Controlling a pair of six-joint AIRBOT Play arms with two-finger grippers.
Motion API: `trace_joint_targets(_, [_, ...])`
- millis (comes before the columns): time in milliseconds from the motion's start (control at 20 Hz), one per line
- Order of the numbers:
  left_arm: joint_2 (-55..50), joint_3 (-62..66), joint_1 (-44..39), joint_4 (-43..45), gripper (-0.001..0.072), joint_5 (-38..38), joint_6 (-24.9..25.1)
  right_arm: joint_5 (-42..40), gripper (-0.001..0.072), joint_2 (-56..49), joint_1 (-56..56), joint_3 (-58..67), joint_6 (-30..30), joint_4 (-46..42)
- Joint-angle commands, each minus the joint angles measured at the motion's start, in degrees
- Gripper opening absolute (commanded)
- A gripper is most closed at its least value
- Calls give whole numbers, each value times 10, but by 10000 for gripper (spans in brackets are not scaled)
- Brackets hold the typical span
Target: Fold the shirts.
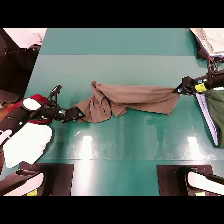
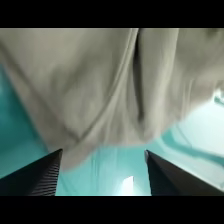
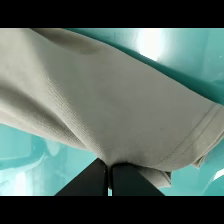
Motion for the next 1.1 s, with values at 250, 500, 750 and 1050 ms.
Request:
trace_joint_targets(250, [-40,32,-20,-63,29,110,8,35,16,1,0,0,-16,-2])
trace_joint_targets(500, [-34,188,31,37,29,18,9,43,16,95,-1,-118,-17,-39])
trace_joint_targets(750, [-34,282,69,79,29,-33,10,36,604,195,-52,-220,-18,-55])
trace_joint_targets(1050, [-40,279,68,80,29,-63,10,-37,549,162,-179,-279,-20,-6])
